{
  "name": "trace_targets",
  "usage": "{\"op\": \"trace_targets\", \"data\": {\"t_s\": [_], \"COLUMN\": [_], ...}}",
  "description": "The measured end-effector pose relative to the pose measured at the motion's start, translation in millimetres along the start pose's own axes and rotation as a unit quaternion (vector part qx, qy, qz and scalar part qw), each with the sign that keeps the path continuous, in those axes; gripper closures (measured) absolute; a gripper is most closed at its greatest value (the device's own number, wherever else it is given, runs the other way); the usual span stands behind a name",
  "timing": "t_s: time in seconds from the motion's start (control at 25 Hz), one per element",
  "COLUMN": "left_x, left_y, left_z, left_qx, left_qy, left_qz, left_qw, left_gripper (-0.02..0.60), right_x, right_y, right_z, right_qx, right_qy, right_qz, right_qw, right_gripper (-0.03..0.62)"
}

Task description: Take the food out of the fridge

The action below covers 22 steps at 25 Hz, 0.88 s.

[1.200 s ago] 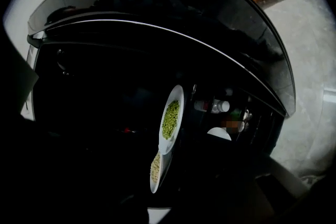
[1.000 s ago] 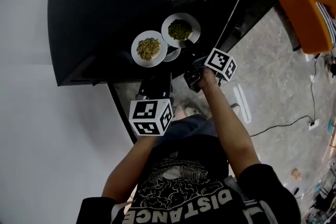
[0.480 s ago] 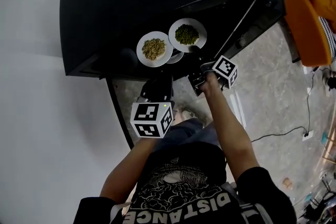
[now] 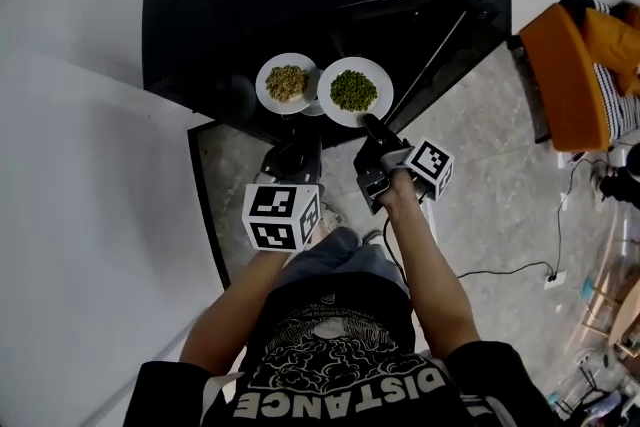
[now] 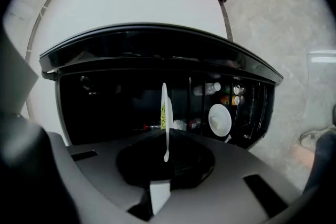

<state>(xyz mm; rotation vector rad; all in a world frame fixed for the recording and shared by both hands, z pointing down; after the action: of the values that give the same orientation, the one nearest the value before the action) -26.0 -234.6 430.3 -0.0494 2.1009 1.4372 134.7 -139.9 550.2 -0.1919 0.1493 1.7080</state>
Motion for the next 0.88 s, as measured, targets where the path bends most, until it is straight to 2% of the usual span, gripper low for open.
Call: {"op": "trace_targets", "data": {"t_s": [0.52,0.72,0.88], "left_x": [42.5,45.7,39.9], "left_y": [-1.8,-17.5,-43.2], "left_z": [50.3,57.4,51.8], "left_qx": [0.022,0.013,-0.009], "left_qy": [-0.028,-0.014,0.021], "left_qz": [0.041,0.053,0.06], "left_qw": [0.9985,0.9984,0.9979], "left_gripper": [0.58,0.58,0.58], "right_x": [124.3,156.2,165.6], "right_y": [10.7,8.9,11.4], "right_z": [-89.7,-123.2,-160.9], "right_qx": [0.028,0.02,0.022], "right_qy": [-0.024,-0.04,-0.06], "right_qz": [-0.063,-0.059,-0.036], "right_qw": [0.997,0.997,0.997], "right_gripper": [0.582,0.582,0.582]}}
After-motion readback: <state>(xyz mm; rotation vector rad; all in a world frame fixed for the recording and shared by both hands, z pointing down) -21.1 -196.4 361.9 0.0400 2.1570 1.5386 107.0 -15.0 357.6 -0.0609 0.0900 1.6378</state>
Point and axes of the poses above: the fingertips, and each gripper's own axes: x backward along the fingers, z to its right, y out of its underside, the point moved 8 cm from there along x, backward along the fingers, and after that the axes turned 3 degrees about x, right-handed, at the moved point
